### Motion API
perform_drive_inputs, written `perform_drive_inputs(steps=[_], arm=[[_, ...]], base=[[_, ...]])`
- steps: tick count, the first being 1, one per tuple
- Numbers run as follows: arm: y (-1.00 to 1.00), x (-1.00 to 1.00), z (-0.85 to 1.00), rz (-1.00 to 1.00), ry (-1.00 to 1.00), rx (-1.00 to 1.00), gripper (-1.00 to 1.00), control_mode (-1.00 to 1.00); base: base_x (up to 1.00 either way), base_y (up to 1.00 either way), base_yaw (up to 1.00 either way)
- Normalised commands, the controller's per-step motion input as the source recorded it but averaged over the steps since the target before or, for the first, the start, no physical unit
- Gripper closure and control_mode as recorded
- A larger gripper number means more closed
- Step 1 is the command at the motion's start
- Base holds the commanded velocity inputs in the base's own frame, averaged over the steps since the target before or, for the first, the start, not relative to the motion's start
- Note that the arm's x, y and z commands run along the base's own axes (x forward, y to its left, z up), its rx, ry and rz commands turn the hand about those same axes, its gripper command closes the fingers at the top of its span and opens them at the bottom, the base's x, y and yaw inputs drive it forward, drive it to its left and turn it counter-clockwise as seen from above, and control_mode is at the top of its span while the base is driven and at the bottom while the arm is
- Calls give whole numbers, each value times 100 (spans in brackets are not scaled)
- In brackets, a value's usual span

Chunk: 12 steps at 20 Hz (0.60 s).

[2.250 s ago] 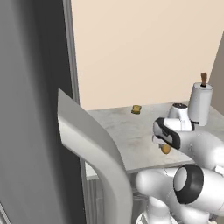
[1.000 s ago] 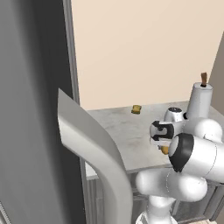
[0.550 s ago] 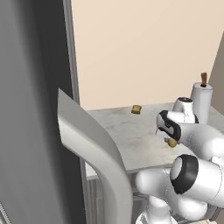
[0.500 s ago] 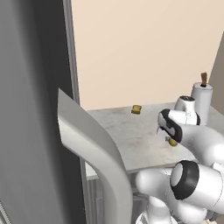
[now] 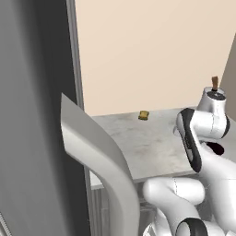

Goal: Place the potato and eggplant inside the fridge drawer. Close the drawer after placing the vegetables.

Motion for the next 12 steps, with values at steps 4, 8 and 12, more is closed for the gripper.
perform_drive_inputs(steps=[4,8,12], arm=[[28,-9,28,0,0,-4,100,-100],[33,0,0,0,5,-5,100,-100],[7,4,-8,0,8,0,100,-100]], base=[[0,0,0],[0,0,0],[0,0,0]])
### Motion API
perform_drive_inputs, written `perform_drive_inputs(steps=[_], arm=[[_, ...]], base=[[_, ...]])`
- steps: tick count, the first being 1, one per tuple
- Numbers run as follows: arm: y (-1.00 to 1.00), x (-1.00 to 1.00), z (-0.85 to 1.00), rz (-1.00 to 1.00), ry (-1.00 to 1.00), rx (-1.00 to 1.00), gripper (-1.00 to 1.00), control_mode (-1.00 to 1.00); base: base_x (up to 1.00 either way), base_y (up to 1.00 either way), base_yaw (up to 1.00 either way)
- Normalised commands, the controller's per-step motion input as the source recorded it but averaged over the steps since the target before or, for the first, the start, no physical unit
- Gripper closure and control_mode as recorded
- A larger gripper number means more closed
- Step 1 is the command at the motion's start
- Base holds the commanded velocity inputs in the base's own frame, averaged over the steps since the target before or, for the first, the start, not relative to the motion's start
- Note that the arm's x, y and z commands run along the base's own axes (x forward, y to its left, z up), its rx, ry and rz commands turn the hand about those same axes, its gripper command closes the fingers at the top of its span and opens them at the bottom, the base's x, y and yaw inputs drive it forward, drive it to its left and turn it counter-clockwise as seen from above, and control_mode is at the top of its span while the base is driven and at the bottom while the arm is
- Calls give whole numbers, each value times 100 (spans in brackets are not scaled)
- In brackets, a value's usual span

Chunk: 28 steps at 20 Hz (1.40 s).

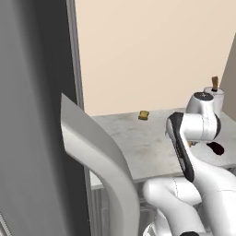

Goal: Place the potato and eggplant inside the fridge drawer. Close the drawer after placing the vegetables.

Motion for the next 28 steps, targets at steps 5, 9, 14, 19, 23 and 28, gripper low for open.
perform_drive_inputs(steps=[5,9,14,19,23,28], arm=[[-4,-55,14,0,-7,1,100,-100],[1,-84,24,5,-2,0,100,-100],[3,-15,0,2,0,0,100,100],[0,0,0,0,0,0,100,100],[0,0,0,0,0,0,100,100],[0,0,0,0,0,0,100,100]], base=[[0,0,0],[0,0,0],[-54,17,9],[-57,25,16],[-82,24,28],[-84,35,44]])
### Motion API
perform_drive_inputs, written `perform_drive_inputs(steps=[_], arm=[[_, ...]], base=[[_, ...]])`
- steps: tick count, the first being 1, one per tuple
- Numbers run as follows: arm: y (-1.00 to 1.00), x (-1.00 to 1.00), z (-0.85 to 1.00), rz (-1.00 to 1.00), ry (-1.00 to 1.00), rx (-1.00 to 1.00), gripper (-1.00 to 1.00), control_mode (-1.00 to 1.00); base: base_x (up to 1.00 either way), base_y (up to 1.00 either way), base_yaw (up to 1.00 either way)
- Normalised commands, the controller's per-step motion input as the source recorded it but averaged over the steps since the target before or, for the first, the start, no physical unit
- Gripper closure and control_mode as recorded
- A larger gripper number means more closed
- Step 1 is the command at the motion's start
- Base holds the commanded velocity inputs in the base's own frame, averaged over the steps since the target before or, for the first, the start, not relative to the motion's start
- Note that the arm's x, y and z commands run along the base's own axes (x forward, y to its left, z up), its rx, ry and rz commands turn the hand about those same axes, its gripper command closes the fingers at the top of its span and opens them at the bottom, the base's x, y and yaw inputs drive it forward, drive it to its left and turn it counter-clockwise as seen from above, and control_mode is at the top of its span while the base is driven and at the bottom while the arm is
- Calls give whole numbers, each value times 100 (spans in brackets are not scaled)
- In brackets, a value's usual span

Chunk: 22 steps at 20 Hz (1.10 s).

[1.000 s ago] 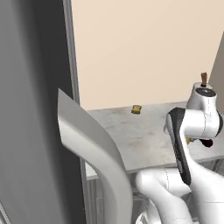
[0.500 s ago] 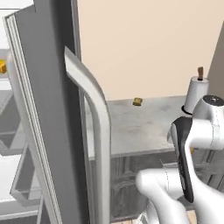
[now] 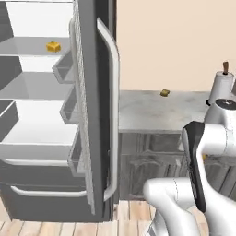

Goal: Place the potato and eggplant inside the fridge drawer. Close the drawer after placing the vegetables.

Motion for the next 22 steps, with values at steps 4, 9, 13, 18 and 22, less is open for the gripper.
perform_drive_inputs(steps=[4,9,13,18,22], arm=[[0,0,0,0,0,0,100,100],[0,0,0,0,0,0,100,100],[0,0,0,0,0,0,100,100],[0,0,0,0,0,0,100,100],[0,0,0,0,0,0,100,100]], base=[[-78,1,58],[-61,22,69],[-54,42,71],[-16,42,68],[34,54,37]])
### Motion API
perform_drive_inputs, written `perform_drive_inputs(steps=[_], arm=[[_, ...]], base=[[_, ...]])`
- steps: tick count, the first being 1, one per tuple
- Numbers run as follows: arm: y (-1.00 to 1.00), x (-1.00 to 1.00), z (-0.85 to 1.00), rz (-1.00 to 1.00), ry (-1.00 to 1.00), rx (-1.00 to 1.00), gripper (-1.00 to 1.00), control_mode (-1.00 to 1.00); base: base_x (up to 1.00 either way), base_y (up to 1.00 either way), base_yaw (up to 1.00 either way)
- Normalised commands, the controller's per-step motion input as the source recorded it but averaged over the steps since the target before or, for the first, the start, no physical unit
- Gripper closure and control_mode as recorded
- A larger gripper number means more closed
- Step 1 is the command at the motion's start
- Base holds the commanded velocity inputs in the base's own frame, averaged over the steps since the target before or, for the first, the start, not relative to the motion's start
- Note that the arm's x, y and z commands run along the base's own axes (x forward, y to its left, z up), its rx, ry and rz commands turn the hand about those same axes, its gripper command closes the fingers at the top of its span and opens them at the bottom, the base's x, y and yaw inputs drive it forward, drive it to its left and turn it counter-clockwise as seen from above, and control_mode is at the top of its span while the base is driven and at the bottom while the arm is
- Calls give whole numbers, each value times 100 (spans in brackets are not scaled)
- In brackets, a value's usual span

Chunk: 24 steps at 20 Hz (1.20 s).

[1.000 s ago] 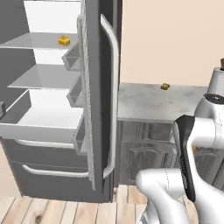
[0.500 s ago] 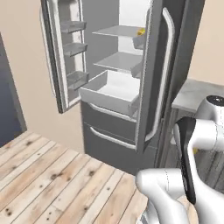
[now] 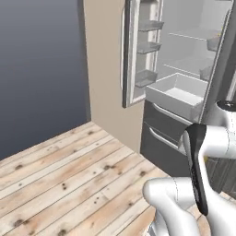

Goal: Place the potato and eggplant inside the fridge drawer. Close the drawer after placing the vegetables.

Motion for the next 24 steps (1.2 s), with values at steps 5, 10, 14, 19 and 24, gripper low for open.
perform_drive_inputs(steps=[5,10,14,19,24], arm=[[0,0,0,0,0,0,100,100],[0,0,0,0,0,0,100,100],[0,0,0,0,0,0,100,100],[0,0,0,0,0,0,100,100],[0,0,0,0,0,0,100,100]], base=[[100,49,2],[78,17,-21],[39,-1,-48],[49,3,-56],[98,7,-43]])
